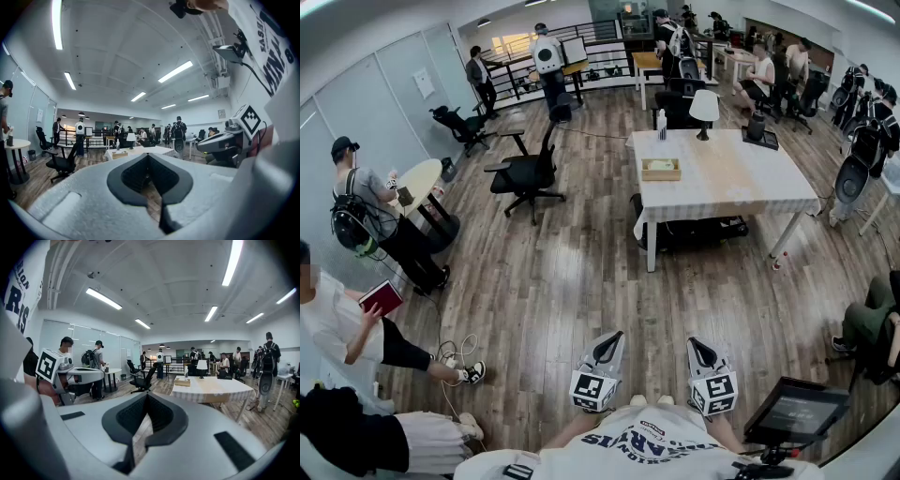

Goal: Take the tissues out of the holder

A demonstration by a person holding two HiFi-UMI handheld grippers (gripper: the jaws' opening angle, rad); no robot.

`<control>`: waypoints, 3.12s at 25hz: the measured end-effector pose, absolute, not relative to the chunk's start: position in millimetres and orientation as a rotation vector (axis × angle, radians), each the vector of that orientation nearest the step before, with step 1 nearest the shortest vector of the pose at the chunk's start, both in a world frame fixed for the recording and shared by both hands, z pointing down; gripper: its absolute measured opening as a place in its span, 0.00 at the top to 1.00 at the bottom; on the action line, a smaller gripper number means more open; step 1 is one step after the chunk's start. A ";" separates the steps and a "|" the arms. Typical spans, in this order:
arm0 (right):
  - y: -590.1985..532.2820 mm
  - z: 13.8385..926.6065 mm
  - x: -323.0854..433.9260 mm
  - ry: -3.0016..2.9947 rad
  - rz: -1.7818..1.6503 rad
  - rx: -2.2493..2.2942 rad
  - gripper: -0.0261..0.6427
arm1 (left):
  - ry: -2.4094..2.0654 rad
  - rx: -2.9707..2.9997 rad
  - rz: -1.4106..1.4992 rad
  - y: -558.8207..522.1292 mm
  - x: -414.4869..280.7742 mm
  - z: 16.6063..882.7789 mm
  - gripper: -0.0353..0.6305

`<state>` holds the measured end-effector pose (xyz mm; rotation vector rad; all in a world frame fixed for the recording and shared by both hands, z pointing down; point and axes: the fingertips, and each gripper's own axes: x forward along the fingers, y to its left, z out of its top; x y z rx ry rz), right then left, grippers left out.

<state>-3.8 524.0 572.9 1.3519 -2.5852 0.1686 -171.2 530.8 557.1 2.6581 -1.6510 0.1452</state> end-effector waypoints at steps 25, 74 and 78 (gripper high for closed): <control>494.0 563.9 60.9 -2.654 0.282 1.426 0.95 | -1.612 2.685 0.203 527.5 -112.9 541.2 0.94; 241.4 585.9 33.7 -2.580 0.380 1.447 0.95 | -1.490 2.760 0.158 241.7 -135.9 545.2 0.94; 213.9 582.4 15.3 -2.571 0.362 1.491 0.95 | -1.453 2.805 0.148 214.4 -152.4 545.0 0.94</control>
